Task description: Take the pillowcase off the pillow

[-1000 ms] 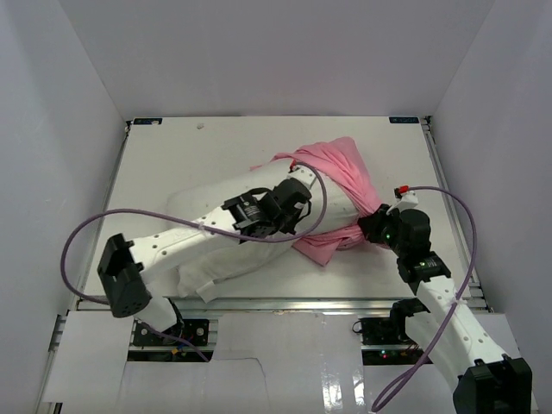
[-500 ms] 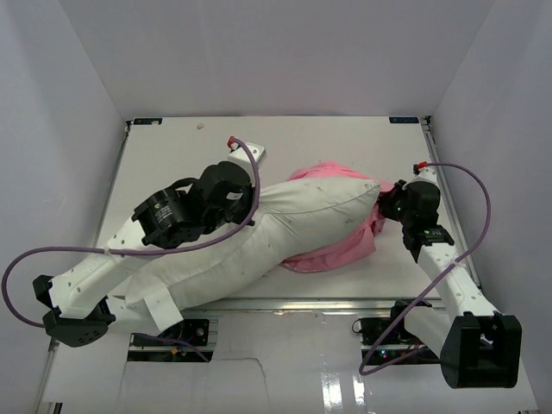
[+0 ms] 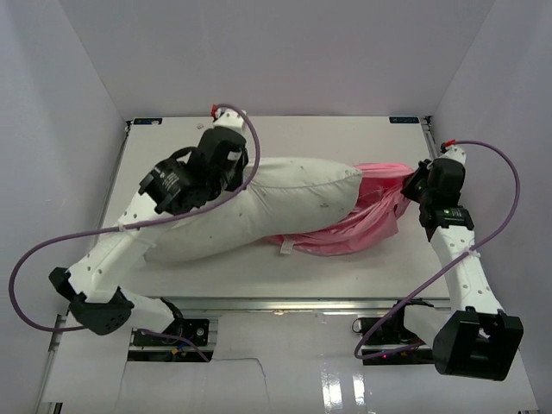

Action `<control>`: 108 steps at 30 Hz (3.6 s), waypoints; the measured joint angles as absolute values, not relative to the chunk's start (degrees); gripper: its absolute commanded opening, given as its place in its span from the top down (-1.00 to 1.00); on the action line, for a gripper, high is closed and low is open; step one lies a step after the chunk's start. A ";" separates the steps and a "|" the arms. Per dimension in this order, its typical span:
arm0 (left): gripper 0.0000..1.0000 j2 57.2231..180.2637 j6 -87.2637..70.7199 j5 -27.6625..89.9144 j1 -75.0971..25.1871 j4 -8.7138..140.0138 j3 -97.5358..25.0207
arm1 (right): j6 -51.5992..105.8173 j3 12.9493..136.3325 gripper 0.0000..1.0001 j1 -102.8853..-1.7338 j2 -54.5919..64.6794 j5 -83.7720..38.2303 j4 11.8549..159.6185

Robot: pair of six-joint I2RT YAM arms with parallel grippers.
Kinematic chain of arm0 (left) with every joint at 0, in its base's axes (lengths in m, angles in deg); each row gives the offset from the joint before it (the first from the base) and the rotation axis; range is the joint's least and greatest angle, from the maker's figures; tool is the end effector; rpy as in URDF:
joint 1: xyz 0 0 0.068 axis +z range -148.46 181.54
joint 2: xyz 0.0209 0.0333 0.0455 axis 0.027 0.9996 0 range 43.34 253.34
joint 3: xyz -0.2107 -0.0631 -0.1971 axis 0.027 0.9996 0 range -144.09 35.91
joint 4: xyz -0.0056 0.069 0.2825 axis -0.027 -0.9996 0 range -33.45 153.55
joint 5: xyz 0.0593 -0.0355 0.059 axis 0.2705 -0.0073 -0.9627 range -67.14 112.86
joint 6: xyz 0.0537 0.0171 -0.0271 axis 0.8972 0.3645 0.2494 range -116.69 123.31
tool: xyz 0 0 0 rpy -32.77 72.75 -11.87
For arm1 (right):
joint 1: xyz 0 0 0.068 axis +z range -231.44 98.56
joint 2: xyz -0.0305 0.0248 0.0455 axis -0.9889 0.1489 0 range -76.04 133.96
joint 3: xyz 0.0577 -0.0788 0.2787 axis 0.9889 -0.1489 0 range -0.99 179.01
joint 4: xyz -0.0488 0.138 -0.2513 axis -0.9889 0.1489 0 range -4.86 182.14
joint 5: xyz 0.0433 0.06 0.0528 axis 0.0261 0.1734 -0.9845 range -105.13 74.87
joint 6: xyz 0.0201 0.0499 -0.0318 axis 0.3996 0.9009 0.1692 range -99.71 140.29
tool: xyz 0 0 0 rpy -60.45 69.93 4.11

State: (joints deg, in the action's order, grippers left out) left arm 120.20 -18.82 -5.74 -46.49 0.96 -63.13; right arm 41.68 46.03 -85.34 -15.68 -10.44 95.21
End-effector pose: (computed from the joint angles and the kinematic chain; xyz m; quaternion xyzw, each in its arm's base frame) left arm 0.2015 -0.1899 0.4780 0.0962 0.8805 -0.0500 0.4615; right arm 0.2710 -0.0224 0.3095 0.2048 0.8100 0.0495 0.5473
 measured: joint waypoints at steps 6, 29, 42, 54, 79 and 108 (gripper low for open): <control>1.00 134.36 -16.35 1.22 -29.61 1.05 -81.45 | 38.99 61.29 0.85 -87.09 -12.68 -6.92 101.85; 1.00 131.28 -21.12 15.79 -15.36 26.29 -43.07 | 42.86 26.27 0.76 -65.75 -19.29 -18.35 88.37; -0.34 124.33 -28.20 28.23 -15.69 41.72 -24.97 | 45.59 21.49 0.24 -65.60 -25.03 -17.89 83.56; -0.36 124.72 -23.04 30.88 -31.69 45.48 -44.05 | 44.26 25.97 -0.37 -63.35 -33.16 -19.97 89.72; -0.35 156.06 -25.99 35.68 -20.63 51.93 -55.96 | 45.22 20.46 -0.79 -61.82 -24.92 -25.41 79.97; -0.96 117.60 -20.26 31.88 -43.73 43.01 -36.77 | 39.82 41.00 -0.80 -61.43 -36.44 -17.72 106.18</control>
